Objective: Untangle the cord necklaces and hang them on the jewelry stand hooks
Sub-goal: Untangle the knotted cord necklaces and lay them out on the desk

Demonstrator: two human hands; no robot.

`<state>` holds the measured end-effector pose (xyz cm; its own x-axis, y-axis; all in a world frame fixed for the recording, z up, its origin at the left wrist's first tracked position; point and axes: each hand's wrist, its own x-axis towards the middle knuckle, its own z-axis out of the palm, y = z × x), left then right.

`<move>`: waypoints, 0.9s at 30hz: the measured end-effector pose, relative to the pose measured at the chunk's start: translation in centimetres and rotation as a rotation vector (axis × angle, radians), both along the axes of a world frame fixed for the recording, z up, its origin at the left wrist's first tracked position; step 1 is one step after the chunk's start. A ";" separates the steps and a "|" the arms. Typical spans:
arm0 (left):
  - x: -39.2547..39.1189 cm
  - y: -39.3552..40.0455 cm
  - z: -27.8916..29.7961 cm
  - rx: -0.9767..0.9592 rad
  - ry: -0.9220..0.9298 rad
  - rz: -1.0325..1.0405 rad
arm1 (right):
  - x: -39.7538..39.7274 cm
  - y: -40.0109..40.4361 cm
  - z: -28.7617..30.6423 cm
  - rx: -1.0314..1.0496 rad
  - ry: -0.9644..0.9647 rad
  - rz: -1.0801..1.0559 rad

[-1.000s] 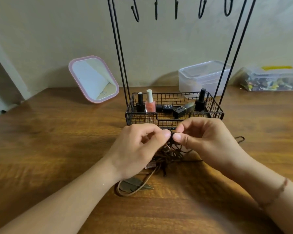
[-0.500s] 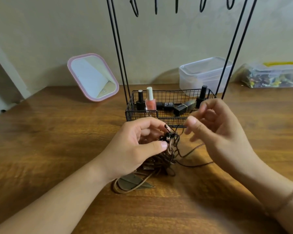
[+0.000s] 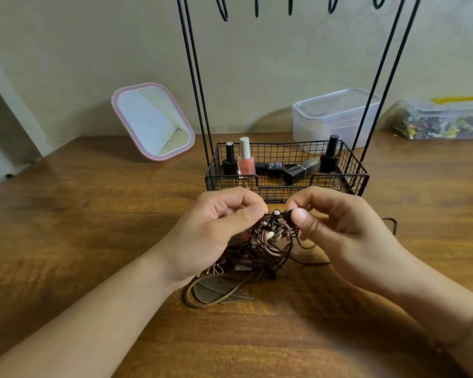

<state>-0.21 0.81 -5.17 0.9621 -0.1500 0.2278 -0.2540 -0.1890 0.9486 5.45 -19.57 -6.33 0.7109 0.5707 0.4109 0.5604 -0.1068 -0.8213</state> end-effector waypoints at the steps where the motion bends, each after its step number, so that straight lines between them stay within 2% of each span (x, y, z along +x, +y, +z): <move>1: 0.1 0.0 0.0 0.010 0.001 0.014 | -0.1 0.1 0.1 0.034 0.034 0.024; 5: 0.0 -0.3 0.1 -0.058 -0.001 0.090 | -0.2 0.2 0.5 0.112 0.153 0.102; 11: 0.2 0.0 -0.2 -0.099 -0.033 0.247 | -0.4 0.3 0.6 0.248 0.338 0.069; 16: 0.3 -0.2 -0.2 -0.018 -0.071 0.302 | -0.4 0.3 0.7 0.238 0.344 0.148; 20: 0.5 0.3 -0.2 0.009 -0.099 0.389 | 0.1 -0.1 0.8 0.335 0.356 0.171; 22: 0.5 0.6 -0.2 0.067 -0.091 0.434 | 0.3 -0.2 0.9 0.365 0.364 0.178; 24: 0.3 0.4 -0.4 0.220 -0.084 0.403 | 0.2 -0.2 0.9 0.373 0.395 0.170; 26: 0.0 -0.1 -0.4 0.376 -0.157 0.339 | 0.1 0.0 0.8 0.359 0.400 0.168; 27: -0.1 -0.4 -0.5 0.395 -0.205 0.286 | 0.0 0.0 0.8 0.351 0.395 0.171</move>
<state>-0.34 0.39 -5.64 0.9188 -0.0008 0.3947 -0.3130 -0.6105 0.7276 5.44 -19.53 -5.52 0.7587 0.5686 0.3178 0.1876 0.2765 -0.9425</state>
